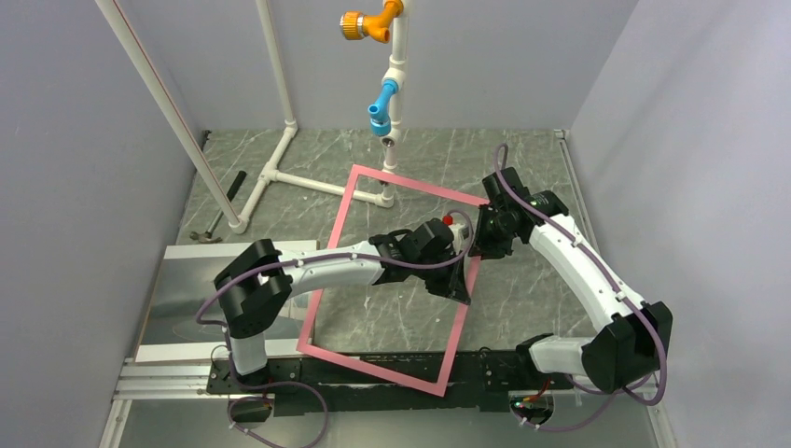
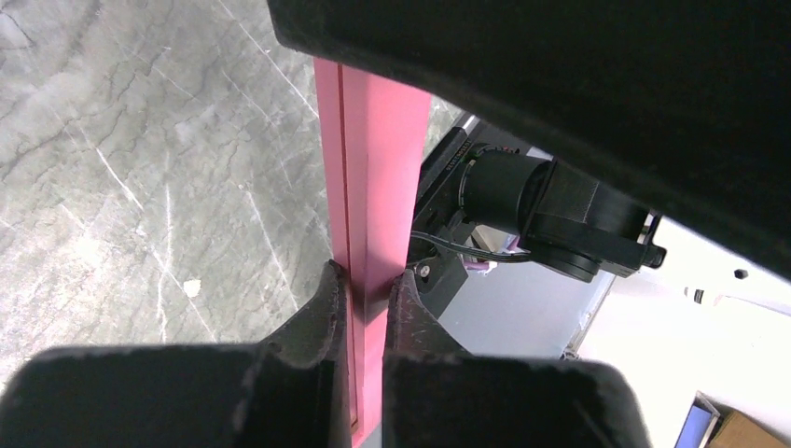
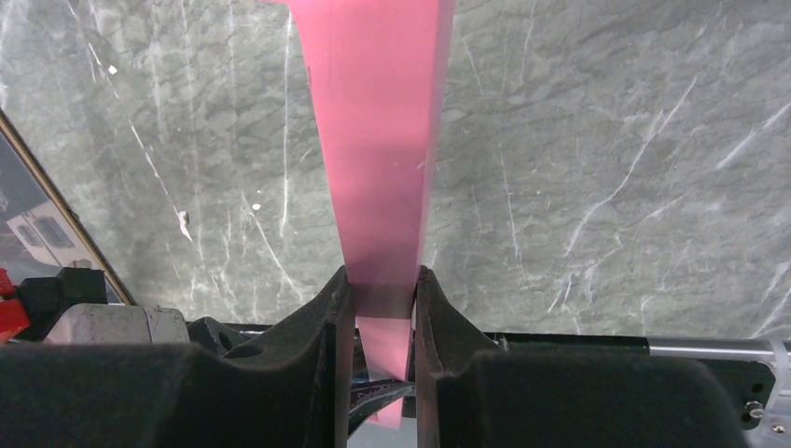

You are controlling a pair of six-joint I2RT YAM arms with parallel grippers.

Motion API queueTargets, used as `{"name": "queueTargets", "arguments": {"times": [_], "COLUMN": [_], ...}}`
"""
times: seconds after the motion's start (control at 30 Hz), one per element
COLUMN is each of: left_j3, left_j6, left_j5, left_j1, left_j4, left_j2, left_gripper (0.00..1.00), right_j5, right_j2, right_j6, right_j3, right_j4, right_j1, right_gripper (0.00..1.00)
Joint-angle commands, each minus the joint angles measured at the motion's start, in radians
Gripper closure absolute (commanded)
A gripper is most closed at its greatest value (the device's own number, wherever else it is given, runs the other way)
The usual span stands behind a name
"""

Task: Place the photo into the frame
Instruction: Turn over the photo frame at the center of the board.

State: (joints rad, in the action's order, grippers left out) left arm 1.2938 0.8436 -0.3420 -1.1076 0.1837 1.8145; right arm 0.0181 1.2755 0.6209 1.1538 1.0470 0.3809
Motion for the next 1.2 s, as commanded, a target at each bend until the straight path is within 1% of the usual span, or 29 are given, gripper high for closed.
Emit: {"name": "queueTargets", "arguments": {"times": [0.0, 0.03, 0.1, 0.23, 0.33, 0.37, 0.43, 0.5, 0.57, 0.7, 0.8, 0.9, 1.03, 1.17], "left_j3": [0.008, 0.005, -0.003, -0.029, -0.059, -0.068, -0.078, -0.082, -0.09, -0.103, -0.112, -0.124, -0.129, -0.153], "left_j6": [-0.004, -0.004, -0.003, 0.003, 0.016, 0.015, 0.014, 0.015, 0.011, -0.011, -0.023, -0.016, -0.009, 0.0], "left_j5": [-0.035, -0.031, -0.022, 0.004, 0.004, -0.007, -0.031, -0.045, -0.048, -0.03, -0.043, -0.061, -0.06, -0.043], "left_j1": [-0.016, -0.015, -0.015, -0.013, -0.006, -0.004, 0.002, 0.006, 0.007, 0.008, 0.012, 0.012, 0.012, 0.012], "left_j4": [-0.085, -0.084, -0.087, -0.095, -0.128, -0.148, -0.176, -0.207, -0.221, -0.22, -0.227, -0.269, -0.284, -0.302], "left_j2": [-0.013, -0.016, -0.027, -0.057, -0.077, -0.079, -0.075, -0.078, -0.09, -0.124, -0.141, -0.15, -0.166, -0.204], "left_gripper": [1.0, 1.0, 1.0, 1.0, 1.0, 1.0, 1.0, 1.0, 1.0, 1.0, 1.0, 1.0, 1.0, 1.0], "right_j5": [0.135, 0.136, 0.143, 0.148, 0.145, 0.142, 0.142, 0.157, 0.197, 0.336, 0.476, 0.577, 0.603, 0.616], "right_j2": [-0.044, -0.045, -0.047, -0.045, -0.054, -0.058, -0.069, -0.085, -0.107, -0.179, -0.283, -0.343, -0.358, -0.365], "right_j6": [0.038, 0.035, 0.028, 0.018, 0.014, 0.01, -0.005, -0.023, -0.045, -0.089, -0.12, -0.121, -0.128, -0.126], "right_j3": [0.011, 0.007, -0.003, -0.019, -0.029, -0.031, -0.04, -0.058, -0.087, -0.165, -0.238, -0.267, -0.276, -0.291], "right_j4": [-0.105, -0.111, -0.123, -0.136, -0.142, -0.143, -0.145, -0.155, -0.172, -0.207, -0.246, -0.272, -0.247, -0.257], "right_j1": [0.008, 0.008, 0.008, 0.007, 0.007, 0.007, 0.003, -0.01, -0.031, -0.138, -0.221, -0.261, -0.275, -0.293], "right_gripper": [1.0, 0.99, 0.95, 0.53, 0.34, 0.29, 0.23, 0.21, 0.22, 0.25, 0.26, 0.26, 0.26, 0.28]}}
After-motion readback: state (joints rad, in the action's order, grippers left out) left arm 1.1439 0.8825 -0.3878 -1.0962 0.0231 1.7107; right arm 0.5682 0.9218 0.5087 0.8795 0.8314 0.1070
